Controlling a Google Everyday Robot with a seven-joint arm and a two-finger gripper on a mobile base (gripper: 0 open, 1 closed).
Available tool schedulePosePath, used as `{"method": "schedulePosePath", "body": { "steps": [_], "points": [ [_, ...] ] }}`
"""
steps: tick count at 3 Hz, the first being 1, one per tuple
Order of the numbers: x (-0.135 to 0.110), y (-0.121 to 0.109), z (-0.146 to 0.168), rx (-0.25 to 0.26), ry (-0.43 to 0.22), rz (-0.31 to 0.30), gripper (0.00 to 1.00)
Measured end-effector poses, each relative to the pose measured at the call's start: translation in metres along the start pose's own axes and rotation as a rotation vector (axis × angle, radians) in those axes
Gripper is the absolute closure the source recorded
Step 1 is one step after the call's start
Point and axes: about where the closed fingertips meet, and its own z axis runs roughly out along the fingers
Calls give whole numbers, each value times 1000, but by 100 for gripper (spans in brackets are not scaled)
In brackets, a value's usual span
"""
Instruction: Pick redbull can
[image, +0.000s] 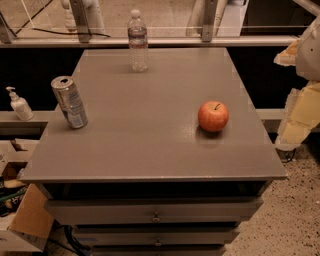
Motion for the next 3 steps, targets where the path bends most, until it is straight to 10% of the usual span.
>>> {"method": "schedulePosePath", "body": {
  "steps": [3],
  "points": [
    [-47, 3, 26, -1, -160, 9, 0]
  ]
}}
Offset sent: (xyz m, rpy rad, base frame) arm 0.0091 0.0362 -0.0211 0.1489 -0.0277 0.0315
